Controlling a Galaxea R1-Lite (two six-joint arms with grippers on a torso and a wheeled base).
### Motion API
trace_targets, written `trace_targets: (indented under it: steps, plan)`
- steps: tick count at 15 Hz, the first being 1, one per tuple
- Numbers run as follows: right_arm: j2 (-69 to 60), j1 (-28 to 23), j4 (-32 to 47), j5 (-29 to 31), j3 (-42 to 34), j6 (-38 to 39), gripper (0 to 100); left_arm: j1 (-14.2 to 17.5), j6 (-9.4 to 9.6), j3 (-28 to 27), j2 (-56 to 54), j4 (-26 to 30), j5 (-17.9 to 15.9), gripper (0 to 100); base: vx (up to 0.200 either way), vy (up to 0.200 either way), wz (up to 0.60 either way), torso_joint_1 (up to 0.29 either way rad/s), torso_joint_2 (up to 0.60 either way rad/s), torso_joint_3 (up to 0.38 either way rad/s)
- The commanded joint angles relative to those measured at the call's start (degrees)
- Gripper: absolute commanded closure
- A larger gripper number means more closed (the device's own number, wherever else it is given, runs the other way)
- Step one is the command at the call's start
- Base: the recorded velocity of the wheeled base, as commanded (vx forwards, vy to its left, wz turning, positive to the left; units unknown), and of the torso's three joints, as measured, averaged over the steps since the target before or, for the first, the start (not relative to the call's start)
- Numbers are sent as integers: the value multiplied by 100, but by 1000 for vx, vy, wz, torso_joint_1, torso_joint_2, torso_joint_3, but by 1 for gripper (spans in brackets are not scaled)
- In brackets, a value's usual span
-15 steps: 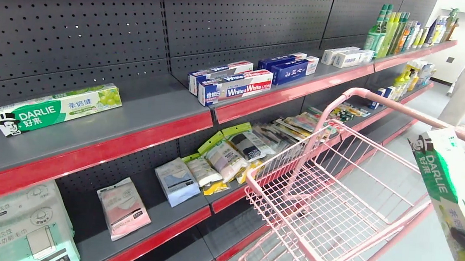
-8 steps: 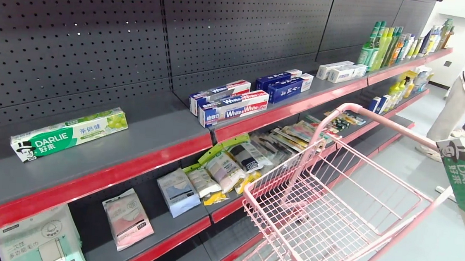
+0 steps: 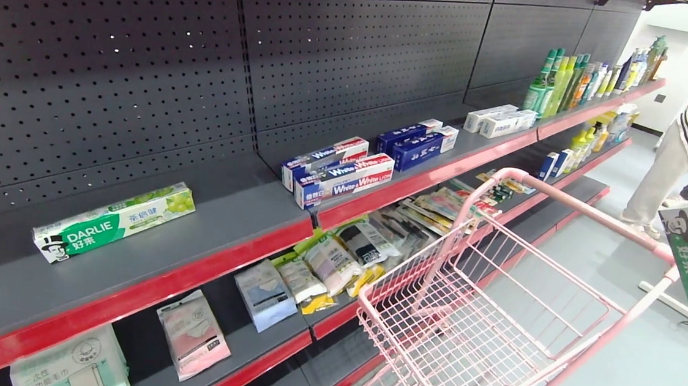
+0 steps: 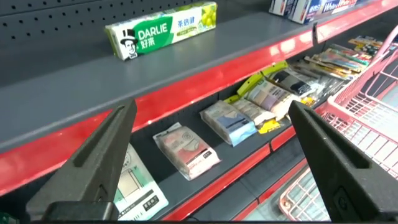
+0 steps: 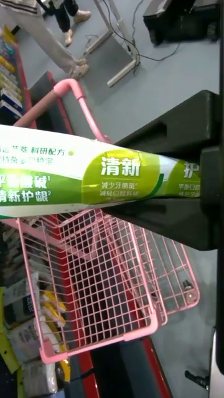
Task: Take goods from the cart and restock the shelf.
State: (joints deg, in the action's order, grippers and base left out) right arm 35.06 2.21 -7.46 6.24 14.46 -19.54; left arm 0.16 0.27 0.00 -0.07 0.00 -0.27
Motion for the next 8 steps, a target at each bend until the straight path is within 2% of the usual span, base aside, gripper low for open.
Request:
trace_targets:
  steps: [1, 8]
  plan:
    - [-17, -62, 8, 0, 4, -41, 100, 2, 0, 0, 7, 0, 0, 0, 0, 0, 0, 163, -369, -198]
    - [18, -115, 8, 0, 4, -50, 100, 2, 0, 0, 7, 0, -8, 0, 0, 0, 0, 170, -355, -187]
